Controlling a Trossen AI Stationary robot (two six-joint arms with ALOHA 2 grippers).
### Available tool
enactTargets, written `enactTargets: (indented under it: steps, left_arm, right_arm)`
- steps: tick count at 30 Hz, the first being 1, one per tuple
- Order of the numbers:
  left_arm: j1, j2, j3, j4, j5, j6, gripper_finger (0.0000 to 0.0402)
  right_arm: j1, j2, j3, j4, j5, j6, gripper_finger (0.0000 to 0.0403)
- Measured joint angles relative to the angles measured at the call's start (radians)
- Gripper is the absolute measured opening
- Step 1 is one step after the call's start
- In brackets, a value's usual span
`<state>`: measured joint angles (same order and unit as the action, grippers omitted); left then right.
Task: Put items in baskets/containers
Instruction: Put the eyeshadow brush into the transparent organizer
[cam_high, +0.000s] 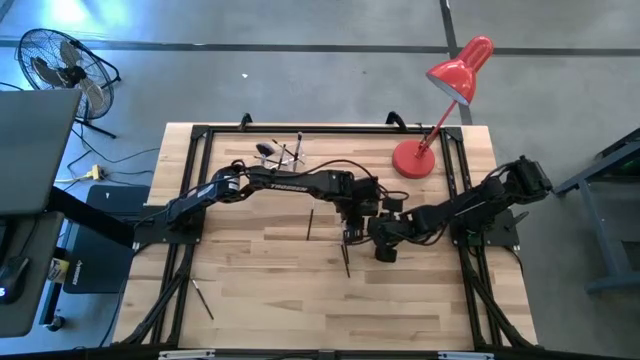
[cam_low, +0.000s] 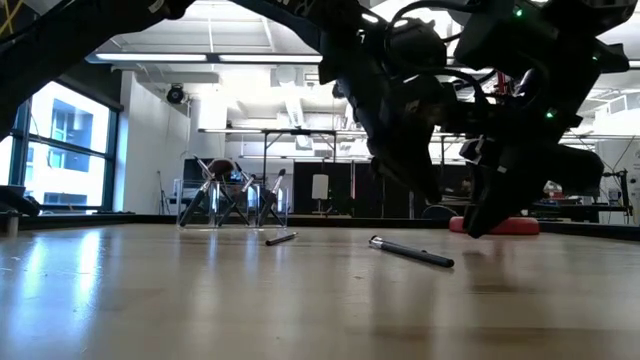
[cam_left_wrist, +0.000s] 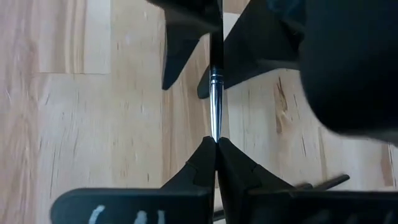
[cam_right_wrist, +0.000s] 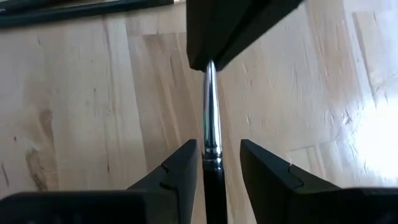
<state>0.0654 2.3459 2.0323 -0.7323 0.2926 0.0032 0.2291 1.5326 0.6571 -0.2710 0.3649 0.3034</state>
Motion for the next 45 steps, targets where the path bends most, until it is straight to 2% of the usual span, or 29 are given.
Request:
enactTargets:
  steps: [4, 14, 22, 27, 37, 45]
  left_arm:
    - [0.0, 0.0, 0.0, -0.004, -0.026, 0.0, 0.0]
    - [0.0, 0.0, 0.0, -0.032, -0.046, 0.016, 0.0]
    - [0.0, 0.0, 0.0, -0.023, -0.053, 0.006, 0.0011]
    - [0.003, 0.0, 0.0, -0.013, -0.077, -0.008, 0.0045]
    - [0.045, -0.002, 0.0, -0.052, -0.022, -0.008, 0.0124]
    - [0.14, -0.078, 0.0, -0.166, -0.041, -0.017, 0.0133]
  right_arm:
    - [-0.001, 0.0, 0.0, 0.0, 0.002, -0.016, 0.0103]
    - [0.0, 0.0, 0.017, -0.003, -0.014, -0.016, 0.0019]
    - [-0.004, 0.0, 0.017, -0.011, -0.03, -0.013, 0.0019]
    - [-0.022, 0.0, 0.017, -0.02, -0.034, -0.008, 0.0019]
    - [-0.039, 0.0, 0.017, -0.016, -0.028, -0.006, 0.0023]
    - [-0.039, 0.0, 0.017, -0.016, -0.024, 0.003, 0.0019]
